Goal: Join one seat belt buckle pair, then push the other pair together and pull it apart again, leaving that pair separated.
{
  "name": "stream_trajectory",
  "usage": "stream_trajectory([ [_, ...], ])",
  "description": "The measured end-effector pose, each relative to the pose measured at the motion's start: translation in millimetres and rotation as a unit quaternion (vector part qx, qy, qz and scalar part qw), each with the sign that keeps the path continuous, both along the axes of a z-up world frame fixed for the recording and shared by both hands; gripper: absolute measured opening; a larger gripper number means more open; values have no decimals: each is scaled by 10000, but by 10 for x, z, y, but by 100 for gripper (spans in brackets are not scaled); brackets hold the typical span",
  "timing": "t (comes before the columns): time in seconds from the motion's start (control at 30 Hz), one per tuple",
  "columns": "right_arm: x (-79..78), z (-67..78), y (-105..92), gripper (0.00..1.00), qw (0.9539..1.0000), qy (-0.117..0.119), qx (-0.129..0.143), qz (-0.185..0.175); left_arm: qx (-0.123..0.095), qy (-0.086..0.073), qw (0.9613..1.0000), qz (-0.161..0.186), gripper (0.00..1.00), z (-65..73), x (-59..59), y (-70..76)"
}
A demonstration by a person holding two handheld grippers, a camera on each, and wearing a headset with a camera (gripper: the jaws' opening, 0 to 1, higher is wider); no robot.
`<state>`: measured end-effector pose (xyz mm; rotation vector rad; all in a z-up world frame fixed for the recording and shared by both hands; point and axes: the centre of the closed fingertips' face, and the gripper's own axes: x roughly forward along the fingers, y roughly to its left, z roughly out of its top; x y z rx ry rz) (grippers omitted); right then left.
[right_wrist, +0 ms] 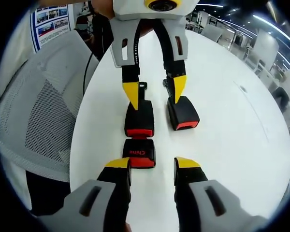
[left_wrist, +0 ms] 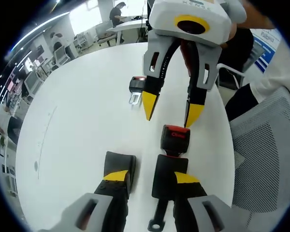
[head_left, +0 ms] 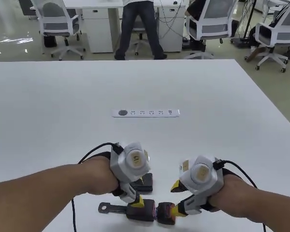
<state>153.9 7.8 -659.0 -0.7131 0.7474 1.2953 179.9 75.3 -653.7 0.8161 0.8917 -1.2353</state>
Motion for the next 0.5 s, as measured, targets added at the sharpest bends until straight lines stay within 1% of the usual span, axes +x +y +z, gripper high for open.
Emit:
stream_trajectory([
  [0.07,73,-12,-91,32,10000,-19,-33,-39,1,-40,10000,-15,36,14,50,-8],
  [0.17,146,1,-170,31,9999,-93,-51,-100,9,-88,10000,-7,36,22,103,-19],
  [0.2,169,1,-198,31,9999,-98,-58,-113,22,-97,9999,12,36,4,164,2],
  [0.23,227,-13,-255,31,9998,-101,-85,-130,27,-106,9999,23,36,-3,189,12],
  [0.27,255,-21,-296,31,9998,-100,-120,-128,56,-112,9999,50,36,4,172,16],
  [0.37,368,-24,-462,31,9995,-103,-273,-148,96,-73,9999,23,36,-5,225,64],
  [0.47,493,-35,-579,31,9993,-135,-322,-126,141,-77,9999,-55,36,-23,279,87],
  [0.5,532,-57,-626,31,9993,-123,-331,-142,166,-59,9998,-81,36,-63,320,112],
])
